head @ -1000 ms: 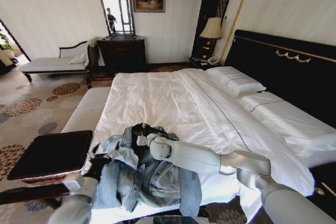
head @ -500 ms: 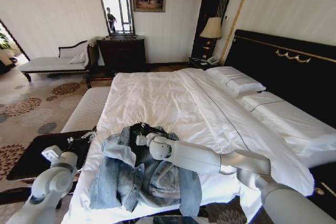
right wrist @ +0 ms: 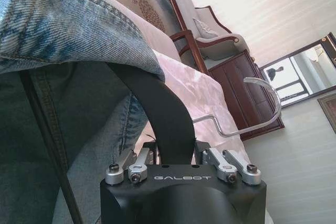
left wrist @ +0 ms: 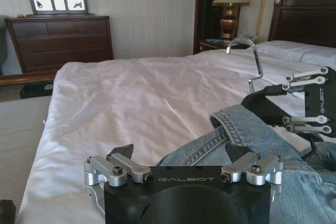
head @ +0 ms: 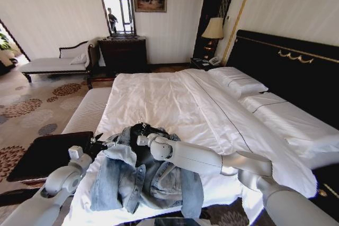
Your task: Pick up the clothes from the bed and hang them on the clothes hanger.
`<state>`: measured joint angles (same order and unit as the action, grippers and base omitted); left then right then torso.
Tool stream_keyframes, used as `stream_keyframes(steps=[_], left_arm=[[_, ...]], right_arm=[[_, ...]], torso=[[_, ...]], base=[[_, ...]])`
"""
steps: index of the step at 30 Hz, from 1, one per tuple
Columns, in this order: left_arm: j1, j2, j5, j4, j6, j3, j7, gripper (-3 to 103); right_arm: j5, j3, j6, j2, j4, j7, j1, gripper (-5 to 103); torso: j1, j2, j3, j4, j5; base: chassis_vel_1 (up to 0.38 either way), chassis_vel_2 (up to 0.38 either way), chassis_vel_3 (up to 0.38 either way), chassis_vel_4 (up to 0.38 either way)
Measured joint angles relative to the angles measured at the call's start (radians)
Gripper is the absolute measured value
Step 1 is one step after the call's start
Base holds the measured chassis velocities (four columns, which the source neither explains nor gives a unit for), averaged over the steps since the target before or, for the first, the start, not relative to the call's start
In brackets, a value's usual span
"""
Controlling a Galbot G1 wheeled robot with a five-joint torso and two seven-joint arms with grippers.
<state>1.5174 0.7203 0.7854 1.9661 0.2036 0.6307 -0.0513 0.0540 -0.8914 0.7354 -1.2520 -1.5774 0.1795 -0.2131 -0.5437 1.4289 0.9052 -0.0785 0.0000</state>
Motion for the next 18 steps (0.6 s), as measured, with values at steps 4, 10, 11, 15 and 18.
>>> stream_keyframes(steps=[4, 10, 11, 15, 18], left_arm=[[-0.026, -0.037, 0.030, -0.031, -0.009, -0.040, -0.043, 98], [-0.077, -0.071, 0.054, -0.070, -0.017, -0.102, -0.085, 97], [-0.089, -0.074, 0.050, -0.080, -0.017, -0.116, -0.086, 94], [-0.112, -0.076, 0.043, -0.097, -0.018, -0.140, -0.086, 92], [-0.126, -0.076, 0.038, -0.107, -0.018, -0.155, -0.086, 88]], right_arm=[[0.007, 0.001, 0.000, 0.004, -0.009, 0.001, 0.006, 35], [0.021, 0.001, 0.000, 0.003, -0.023, 0.006, 0.015, 35], [0.023, 0.001, 0.000, 0.004, -0.027, 0.007, 0.015, 35], [0.030, 0.001, 0.001, 0.007, -0.042, 0.011, 0.012, 35], [0.033, 0.001, 0.000, 0.010, -0.054, 0.015, 0.009, 35]], torso=[[0.000, 0.000, 0.000, -0.0001, -0.0001], [0.000, 0.000, 0.000, 0.0000, -0.0001], [0.000, 0.000, 0.000, -0.0001, -0.0001], [0.000, 0.000, 0.000, -0.0001, -0.0001], [0.000, 0.000, 0.000, 0.0000, -0.0001]], base=[[0.000, 0.000, 0.000, 0.000], [0.000, 0.000, 0.000, 0.000], [0.000, 0.000, 0.000, 0.000], [0.000, 0.000, 0.000, 0.000], [0.000, 0.000, 0.000, 0.000]])
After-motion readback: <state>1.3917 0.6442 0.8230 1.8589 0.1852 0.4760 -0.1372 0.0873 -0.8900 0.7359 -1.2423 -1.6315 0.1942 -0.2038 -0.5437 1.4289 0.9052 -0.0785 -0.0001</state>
